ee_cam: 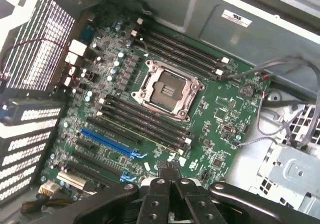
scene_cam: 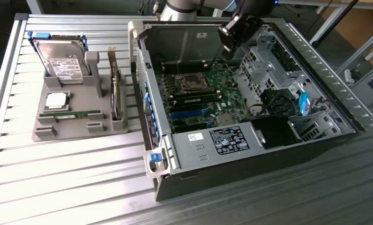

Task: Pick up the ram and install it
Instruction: 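Press down the ram until it locks into place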

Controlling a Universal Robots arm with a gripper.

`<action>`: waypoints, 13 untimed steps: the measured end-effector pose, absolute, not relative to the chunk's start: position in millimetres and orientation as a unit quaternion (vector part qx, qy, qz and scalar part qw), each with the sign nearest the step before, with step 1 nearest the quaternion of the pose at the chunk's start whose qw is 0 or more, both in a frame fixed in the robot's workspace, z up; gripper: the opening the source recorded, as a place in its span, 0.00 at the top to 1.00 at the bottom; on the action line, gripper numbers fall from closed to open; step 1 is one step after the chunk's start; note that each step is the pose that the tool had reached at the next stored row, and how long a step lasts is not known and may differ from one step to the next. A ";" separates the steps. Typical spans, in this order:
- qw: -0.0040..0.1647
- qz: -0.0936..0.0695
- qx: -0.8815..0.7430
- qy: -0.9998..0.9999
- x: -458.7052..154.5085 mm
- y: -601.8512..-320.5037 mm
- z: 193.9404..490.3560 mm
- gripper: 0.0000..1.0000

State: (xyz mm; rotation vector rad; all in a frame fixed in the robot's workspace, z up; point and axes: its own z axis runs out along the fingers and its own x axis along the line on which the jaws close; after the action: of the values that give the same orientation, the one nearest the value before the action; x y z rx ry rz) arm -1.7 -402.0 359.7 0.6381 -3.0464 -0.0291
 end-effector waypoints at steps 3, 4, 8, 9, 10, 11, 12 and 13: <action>0.014 -0.010 0.158 -0.987 -1.6 -402.0 358.1 0.91; 0.014 -0.010 0.150 -0.989 -1.6 -402.0 357.8 0.91; 0.013 -0.011 0.102 -0.995 -1.7 -402.0 356.2 0.91; 0.013 -0.011 0.084 -0.996 -1.6 -402.0 355.6 0.91; 0.013 -0.011 0.068 -0.998 -1.7 -402.0 355.1 0.91; 0.013 -0.011 0.056 -0.998 -1.7 -402.0 354.7 0.91; 0.013 -0.012 0.038 -0.999 -1.6 -402.0 354.2 0.91; 0.013 -0.012 0.029 -0.999 -1.7 -402.0 353.9 0.91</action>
State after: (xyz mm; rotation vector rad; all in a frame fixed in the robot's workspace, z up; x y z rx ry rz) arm -1.7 -402.0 353.9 0.0898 -3.1149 -0.0367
